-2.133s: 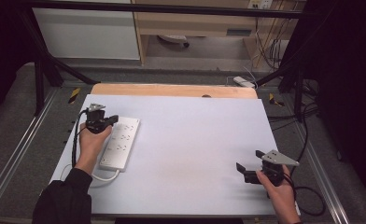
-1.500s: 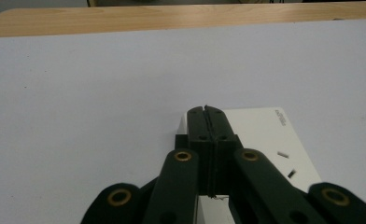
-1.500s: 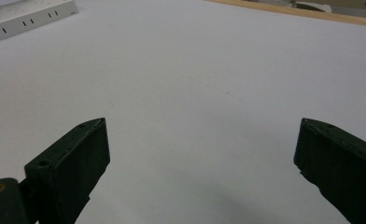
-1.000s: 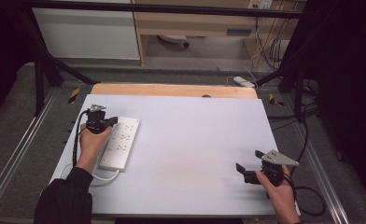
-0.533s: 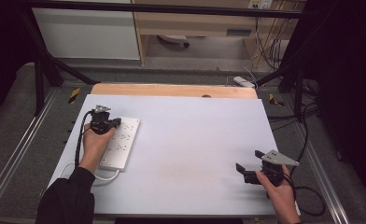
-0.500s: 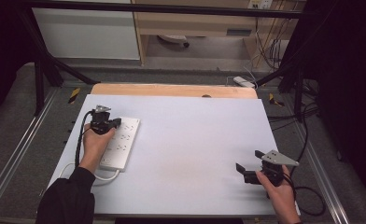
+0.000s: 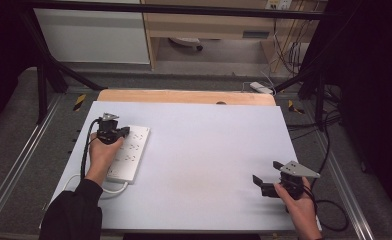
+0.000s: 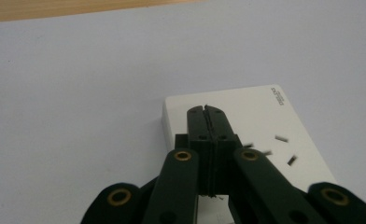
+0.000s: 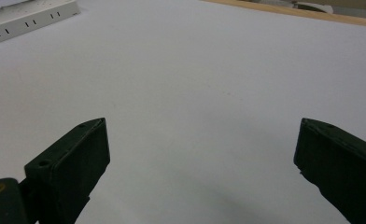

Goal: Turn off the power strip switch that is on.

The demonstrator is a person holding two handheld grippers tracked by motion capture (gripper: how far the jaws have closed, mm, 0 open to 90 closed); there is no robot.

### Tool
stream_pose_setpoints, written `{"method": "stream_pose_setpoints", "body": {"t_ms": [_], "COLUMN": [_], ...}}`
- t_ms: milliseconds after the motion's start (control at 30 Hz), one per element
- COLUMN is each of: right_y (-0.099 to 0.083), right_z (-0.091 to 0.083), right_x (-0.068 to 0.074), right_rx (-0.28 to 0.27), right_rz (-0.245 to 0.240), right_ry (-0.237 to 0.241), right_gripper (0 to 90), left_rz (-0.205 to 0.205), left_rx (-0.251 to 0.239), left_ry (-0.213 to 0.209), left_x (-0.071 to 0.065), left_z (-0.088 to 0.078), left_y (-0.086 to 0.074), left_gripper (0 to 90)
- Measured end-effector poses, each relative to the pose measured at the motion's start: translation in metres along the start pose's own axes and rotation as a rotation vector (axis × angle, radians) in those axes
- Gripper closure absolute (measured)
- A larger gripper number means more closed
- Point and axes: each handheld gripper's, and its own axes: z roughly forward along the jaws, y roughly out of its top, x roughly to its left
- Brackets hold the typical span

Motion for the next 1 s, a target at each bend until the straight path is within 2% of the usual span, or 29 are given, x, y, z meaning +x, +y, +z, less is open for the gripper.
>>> {"method": "stream_pose_setpoints", "body": {"t_ms": [1000], "right_y": [-0.0002], "right_z": [0.0007], "right_x": [0.0011], "right_rx": [0.006], "right_rz": [-0.005], "right_ry": [0.008], "right_gripper": [4.0], "left_rz": [-0.007], "left_rx": [-0.003], "left_ry": [-0.011], "left_x": [0.0011], "left_z": [0.0005], "left_y": [-0.0005], "left_gripper": [90.0]}}
